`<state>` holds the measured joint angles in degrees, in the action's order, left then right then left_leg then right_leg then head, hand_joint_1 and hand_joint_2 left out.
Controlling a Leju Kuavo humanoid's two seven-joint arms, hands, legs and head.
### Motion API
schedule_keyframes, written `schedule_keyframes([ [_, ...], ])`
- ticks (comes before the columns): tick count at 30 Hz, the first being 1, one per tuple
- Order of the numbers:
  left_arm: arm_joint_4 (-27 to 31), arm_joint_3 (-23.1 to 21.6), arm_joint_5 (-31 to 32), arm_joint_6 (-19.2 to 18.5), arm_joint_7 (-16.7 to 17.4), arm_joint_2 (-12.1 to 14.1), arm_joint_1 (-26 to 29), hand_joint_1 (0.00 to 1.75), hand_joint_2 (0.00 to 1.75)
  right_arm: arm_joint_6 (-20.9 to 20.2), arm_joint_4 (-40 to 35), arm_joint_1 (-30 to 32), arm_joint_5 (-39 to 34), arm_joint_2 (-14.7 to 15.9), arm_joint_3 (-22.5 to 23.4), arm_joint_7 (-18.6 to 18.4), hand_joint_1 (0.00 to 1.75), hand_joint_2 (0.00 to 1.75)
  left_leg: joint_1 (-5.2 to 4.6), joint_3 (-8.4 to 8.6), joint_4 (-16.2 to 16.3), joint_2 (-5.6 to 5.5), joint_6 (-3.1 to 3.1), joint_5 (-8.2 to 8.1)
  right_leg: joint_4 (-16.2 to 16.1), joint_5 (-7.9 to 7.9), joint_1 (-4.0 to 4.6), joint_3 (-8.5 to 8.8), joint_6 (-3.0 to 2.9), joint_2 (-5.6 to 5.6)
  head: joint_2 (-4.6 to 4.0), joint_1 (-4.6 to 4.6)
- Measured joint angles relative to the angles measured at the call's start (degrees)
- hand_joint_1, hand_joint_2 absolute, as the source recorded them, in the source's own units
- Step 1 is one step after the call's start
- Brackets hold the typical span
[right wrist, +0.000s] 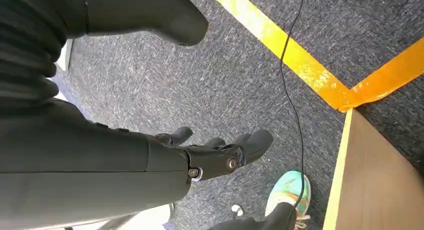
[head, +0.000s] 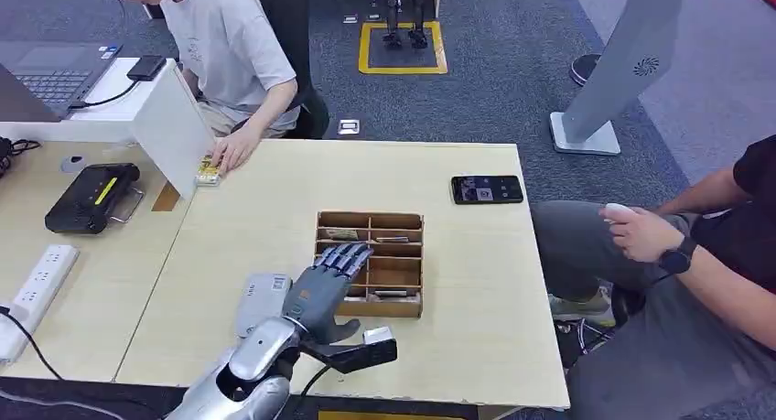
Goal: Pass the card to the sensor for recognition and then transmit it.
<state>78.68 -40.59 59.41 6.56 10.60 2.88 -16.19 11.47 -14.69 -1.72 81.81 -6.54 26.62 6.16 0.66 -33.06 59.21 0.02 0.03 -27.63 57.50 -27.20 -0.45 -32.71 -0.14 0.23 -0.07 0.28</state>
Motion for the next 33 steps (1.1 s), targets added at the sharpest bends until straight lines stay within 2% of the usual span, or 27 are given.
schedule_keyframes([
  [7,-1.42,1.72,-0.85,0.00,0.07,-0.96,-0.14,0.00,1.75,-0.02,-0.28,0.11,-0.63,-0.02,-1.18,-0.20,0.00,1.75,0.00,0.00,0.00,0.00,0.00,0.00,0.00,0.00,0.00,0.00,0.00,0.00,0.00,0.00],
  [14,-1.79,2.69,-4.92,0.44,-2.40,-1.88,-0.23,0.00,1.75,-0.17,-0.46,0.17,-2.42,-0.02,-2.60,-0.52,0.00,1.75,0.00,0.00,0.00,0.00,0.00,0.00,0.00,0.00,0.00,0.00,0.00,0.00,0.00,0.00],
  [33,-0.44,2.56,-5.92,-1.62,-5.27,-1.84,-0.03,0.00,1.75,-0.17,-0.92,0.45,-5.68,0.00,-5.29,-0.68,0.00,1.75,0.00,-0.01,0.00,0.00,0.00,0.00,0.00,0.00,0.00,0.00,0.00,0.00,0.00,0.00],
])
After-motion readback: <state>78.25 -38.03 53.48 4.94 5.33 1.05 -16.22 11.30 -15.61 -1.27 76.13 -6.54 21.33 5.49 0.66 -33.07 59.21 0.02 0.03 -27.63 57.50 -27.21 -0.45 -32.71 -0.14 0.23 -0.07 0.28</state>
